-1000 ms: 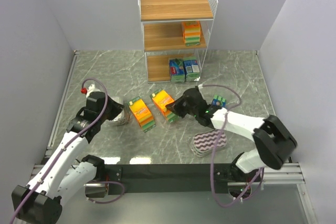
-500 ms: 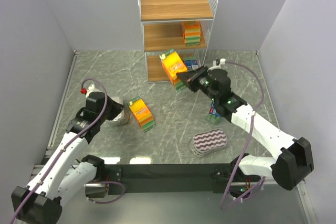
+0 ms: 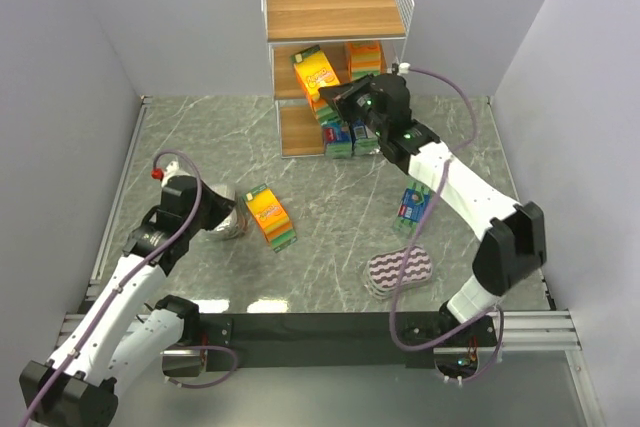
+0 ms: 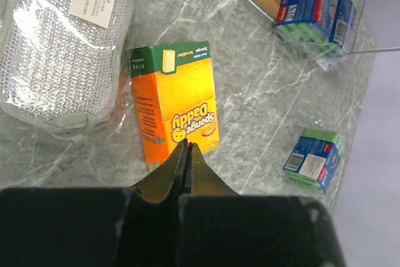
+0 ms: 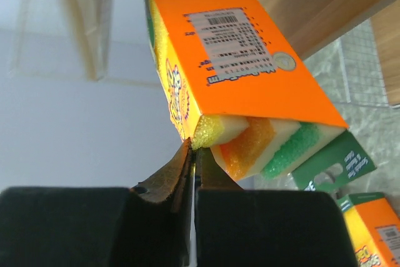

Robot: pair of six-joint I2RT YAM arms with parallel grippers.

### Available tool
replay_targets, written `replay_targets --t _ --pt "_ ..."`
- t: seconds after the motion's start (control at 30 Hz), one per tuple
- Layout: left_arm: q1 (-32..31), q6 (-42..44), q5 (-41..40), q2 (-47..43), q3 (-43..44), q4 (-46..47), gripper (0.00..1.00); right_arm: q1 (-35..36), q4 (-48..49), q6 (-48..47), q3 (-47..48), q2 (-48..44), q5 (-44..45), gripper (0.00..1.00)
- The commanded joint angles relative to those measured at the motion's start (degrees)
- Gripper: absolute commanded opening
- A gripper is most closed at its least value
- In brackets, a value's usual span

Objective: Place and organize the cleaning sponges onto the shelf

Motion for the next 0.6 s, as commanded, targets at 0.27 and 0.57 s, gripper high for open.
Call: replay_targets --t 0.27,0.57 --pt "-0.17 0.66 -1.10 -3.09 2.79 -1.40 0.01 -1.45 -0.48 3.40 7.64 5.98 4.38 0.00" --pt "-0.17 -0.22 -0.56 -4.06 1.73 -1.48 0.01 -3.39 -7.42 6.66 19.42 13.00 5.79 0.00"
